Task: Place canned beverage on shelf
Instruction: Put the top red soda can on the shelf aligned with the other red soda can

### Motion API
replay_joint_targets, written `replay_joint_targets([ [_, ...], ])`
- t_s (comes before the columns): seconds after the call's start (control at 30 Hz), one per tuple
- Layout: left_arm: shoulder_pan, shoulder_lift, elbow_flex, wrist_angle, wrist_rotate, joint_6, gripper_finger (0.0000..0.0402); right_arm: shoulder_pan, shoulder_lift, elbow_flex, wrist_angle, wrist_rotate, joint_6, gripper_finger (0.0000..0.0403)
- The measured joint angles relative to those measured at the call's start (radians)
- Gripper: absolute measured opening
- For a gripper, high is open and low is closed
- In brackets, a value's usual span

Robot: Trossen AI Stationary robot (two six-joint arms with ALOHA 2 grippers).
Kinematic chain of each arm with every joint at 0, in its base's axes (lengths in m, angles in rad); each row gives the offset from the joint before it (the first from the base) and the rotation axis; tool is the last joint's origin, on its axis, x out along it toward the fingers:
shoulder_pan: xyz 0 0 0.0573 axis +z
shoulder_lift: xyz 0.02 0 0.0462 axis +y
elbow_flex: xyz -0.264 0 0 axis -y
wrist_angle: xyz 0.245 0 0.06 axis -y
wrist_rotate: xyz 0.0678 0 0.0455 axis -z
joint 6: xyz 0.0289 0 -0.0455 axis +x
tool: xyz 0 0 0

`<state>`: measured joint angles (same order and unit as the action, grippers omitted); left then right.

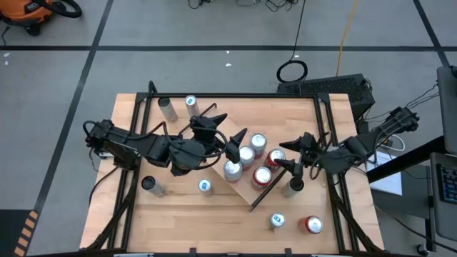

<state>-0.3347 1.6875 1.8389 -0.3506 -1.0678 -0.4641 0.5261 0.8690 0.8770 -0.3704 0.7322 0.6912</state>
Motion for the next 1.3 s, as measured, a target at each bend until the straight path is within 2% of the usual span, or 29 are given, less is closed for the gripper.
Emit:
replay_joint_targets([
  [0.13,-0.004,0.000,0.000,-0.004,0.028,-0.049,0.0389,0.000,-0.068,0.024,-0.030,-0.034,0.012,0.0325],
  [0.27,-0.030,0.000,0.000,0.000,0.087,-0.091,0.0389,0.000,-0.137,0.055,-0.190,-0.059,0.095,0.0316],
  [0.53,-0.155,0.000,0.000,0.046,0.181,-0.073,0.0354,-0.001,-0.214,0.063,-0.366,-0.081,0.196,0.0260],
  [0.67,-0.206,0.021,0.000,0.038,0.204,-0.080,0.0333,-0.003,-0.177,0.063,-0.494,-0.078,0.245,0.0216],
  [0.77,-0.227,0.046,0.000,0.032,0.236,-0.081,0.0320,-0.003,-0.132,0.063,-0.525,-0.076,0.237,0.0180],
  [0.9,-0.233,0.083,0.000,0.028,0.314,-0.106,0.0306,-0.009,-0.070,0.063,-0.523,-0.074,0.231,0.0137],
  [1.1,-0.229,0.095,0.000,0.027,0.316,-0.158,0.0293,-0.044,-0.014,0.063,-0.512,-0.063,0.262,0.0089],
  [1.3,-0.227,0.095,0.000,0.027,0.304,-0.159,0.0293,-0.120,0.000,0.062,-0.443,-0.068,0.174,0.0062],
])
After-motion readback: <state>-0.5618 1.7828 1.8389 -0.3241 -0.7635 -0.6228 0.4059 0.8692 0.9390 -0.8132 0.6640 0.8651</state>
